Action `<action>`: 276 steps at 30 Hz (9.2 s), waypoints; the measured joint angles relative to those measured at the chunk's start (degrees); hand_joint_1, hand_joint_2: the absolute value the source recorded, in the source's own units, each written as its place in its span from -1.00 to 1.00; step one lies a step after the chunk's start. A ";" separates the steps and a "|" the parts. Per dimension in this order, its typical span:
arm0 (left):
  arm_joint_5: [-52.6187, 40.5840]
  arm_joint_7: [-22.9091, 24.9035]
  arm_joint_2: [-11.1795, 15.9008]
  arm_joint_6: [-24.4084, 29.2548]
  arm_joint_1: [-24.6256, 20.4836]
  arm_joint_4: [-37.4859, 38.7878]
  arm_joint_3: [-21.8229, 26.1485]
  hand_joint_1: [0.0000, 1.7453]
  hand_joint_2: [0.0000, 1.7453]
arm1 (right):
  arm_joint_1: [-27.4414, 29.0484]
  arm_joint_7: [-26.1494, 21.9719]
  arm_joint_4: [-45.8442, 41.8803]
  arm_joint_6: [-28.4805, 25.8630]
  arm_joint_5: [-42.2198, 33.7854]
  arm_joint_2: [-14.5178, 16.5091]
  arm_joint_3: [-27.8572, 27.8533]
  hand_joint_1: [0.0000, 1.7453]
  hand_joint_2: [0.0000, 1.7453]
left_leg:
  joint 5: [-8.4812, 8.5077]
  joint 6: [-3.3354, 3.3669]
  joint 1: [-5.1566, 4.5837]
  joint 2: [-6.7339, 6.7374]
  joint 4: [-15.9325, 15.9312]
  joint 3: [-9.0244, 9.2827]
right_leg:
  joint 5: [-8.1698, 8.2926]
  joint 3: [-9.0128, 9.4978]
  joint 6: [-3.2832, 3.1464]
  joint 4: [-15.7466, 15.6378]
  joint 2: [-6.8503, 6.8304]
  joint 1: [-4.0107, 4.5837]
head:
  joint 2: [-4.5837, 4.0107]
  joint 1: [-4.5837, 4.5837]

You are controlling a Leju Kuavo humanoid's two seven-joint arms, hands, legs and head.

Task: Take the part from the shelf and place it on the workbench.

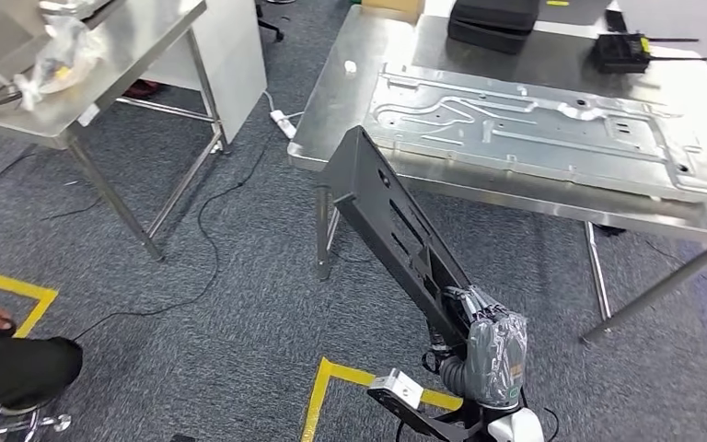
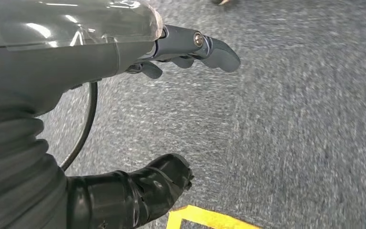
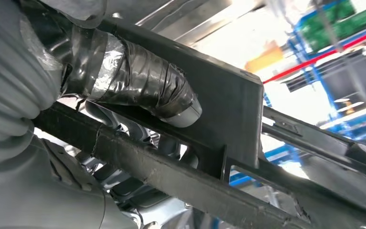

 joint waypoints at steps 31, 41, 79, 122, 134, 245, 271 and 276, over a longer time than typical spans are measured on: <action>-0.21 -1.88 0.35 -3.67 -0.01 0.00 -0.03 -1.00 1.00 | -0.52 -0.30 0.44 0.30 1.01 -0.07 0.00 1.00 1.00 | 0.48 0.21 -0.13 -1.31 -1.14 0.49 | -0.48 -0.04 -0.41 0.64 0.17 0.04 | 0.00 0.16; -0.27 -2.42 0.40 -4.78 -0.17 0.00 -0.04 -1.00 1.00 | -1.01 0.23 1.51 0.32 3.04 -0.07 0.00 1.00 1.00 | -1.01 -2.22 -0.28 -0.18 -1.26 1.90 | 6.62 7.57 -2.14 -14.81 -0.53 0.15 | 0.00 0.08; -0.90 -2.49 0.86 -5.53 -0.04 0.00 -0.07 -1.00 1.00 | -2.20 1.04 2.64 0.72 3.38 0.38 0.04 1.00 1.00 | -6.11 -2.91 -0.39 -0.43 14.91 -7.41 | 5.69 8.85 -4.02 -15.07 -0.27 0.77 | 0.00 -0.59; -1.46 -2.49 1.00 -6.03 -0.02 0.00 -0.11 -1.00 1.00 | -2.53 0.90 2.57 0.23 3.06 0.58 0.04 1.00 1.00 | 1.90 0.47 -0.69 -0.41 -2.22 -0.03 | -0.73 5.79 -1.51 -5.46 -0.23 0.78 | 0.00 -0.40; -1.82 -2.42 0.88 -6.07 -0.21 0.00 -0.14 -1.00 1.00 | -2.85 0.76 2.63 0.30 2.95 0.63 0.04 1.00 1.00 | -0.90 -2.39 -0.38 -0.56 -0.88 1.23 | 5.74 7.56 -2.20 -14.06 -0.23 -0.04 | 0.00 -0.54; -7.10 -2.54 0.14 -8.90 -2.02 0.00 -3.73 -1.00 1.00 | -32.60 7.88 13.83 6.26 14.53 7.34 7.78 1.00 1.00 | 3.18 0.35 -0.65 -1.04 -2.24 -1.30 | -1.15 4.31 -1.63 -3.49 -0.22 0.69 | 0.00 -1.35; -7.44 -2.34 0.27 -9.07 -2.15 0.00 -4.46 -1.00 1.00 | -34.29 8.20 16.28 7.60 14.47 9.41 8.80 1.00 1.00 | 3.69 -0.90 -1.18 -1.19 -1.76 -2.46 | 4.27 10.10 -2.58 -15.24 -0.09 0.89 | 0.00 -1.61; -7.61 -2.36 0.22 -9.14 -2.26 0.00 -4.50 -1.00 1.00 | -35.11 8.24 16.83 8.27 14.59 9.75 9.22 1.00 1.00 | 3.17 0.34 -0.74 -1.11 -2.49 -1.23 | -0.89 3.20 -1.43 -2.47 -0.22 0.58 | 0.00 -1.32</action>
